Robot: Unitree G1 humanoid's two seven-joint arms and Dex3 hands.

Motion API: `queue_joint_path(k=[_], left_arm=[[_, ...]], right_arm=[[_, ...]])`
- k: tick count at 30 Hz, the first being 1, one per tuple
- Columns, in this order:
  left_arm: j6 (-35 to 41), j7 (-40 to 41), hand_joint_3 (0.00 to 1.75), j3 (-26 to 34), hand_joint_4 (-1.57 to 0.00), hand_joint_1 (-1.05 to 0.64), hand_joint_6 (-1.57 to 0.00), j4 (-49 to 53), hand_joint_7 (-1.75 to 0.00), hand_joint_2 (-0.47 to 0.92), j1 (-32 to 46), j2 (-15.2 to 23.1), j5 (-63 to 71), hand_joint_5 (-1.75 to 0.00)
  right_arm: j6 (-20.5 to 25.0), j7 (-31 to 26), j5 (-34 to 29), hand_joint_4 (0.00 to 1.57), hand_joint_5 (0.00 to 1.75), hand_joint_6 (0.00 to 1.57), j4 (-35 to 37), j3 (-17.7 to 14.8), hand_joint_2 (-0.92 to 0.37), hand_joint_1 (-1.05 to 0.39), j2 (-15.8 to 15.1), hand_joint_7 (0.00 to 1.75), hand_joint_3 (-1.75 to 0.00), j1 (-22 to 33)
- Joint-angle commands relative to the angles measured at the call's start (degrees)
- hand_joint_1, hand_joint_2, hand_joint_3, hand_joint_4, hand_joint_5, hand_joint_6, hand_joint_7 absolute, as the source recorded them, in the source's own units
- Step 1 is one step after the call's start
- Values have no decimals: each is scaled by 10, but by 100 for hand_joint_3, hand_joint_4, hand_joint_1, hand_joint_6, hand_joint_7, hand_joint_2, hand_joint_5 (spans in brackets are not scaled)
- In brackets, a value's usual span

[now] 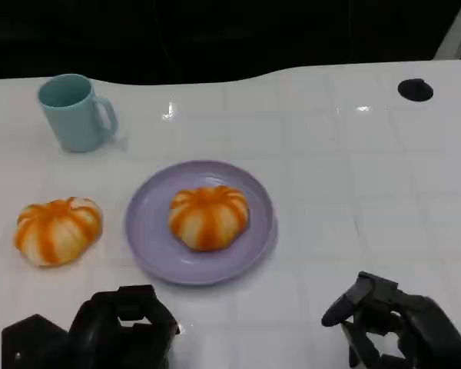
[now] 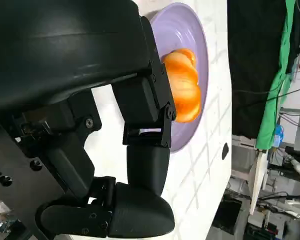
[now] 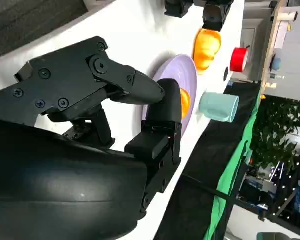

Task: Grasp the bread from the table and place it into the plate.

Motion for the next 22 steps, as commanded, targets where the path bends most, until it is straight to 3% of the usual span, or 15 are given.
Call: queue_joint_path(k=[1, 8, 17, 22], left_arm=[[0, 0, 100, 3, -157, -105, -142, -3, -84, 43, 4, 6, -6, -123], [-5, 0, 101, 5, -157, -105, -142, 6, -84, 42, -1, 7, -4, -123], [-6, -6, 100, 12, -157, -105, -142, 23, -83, 42, -13, 11, -10, -123], [-9, -11, 100, 16, -157, -105, -142, 28, -83, 43, -16, 18, -7, -123]], right_arm=[[5, 5, 17, 75, 175, 72, 3, -12, -75, -40, 5, 142, -79, 4], [2, 12, 18, 74, 175, 72, 20, -20, -75, -40, 13, 140, -78, -4], [-11, 21, 21, 76, 166, 80, 48, -24, -73, -40, 29, 118, -76, -24], [-14, 21, 22, 77, 165, 81, 56, -24, -73, -38, 39, 116, -76, -29]])
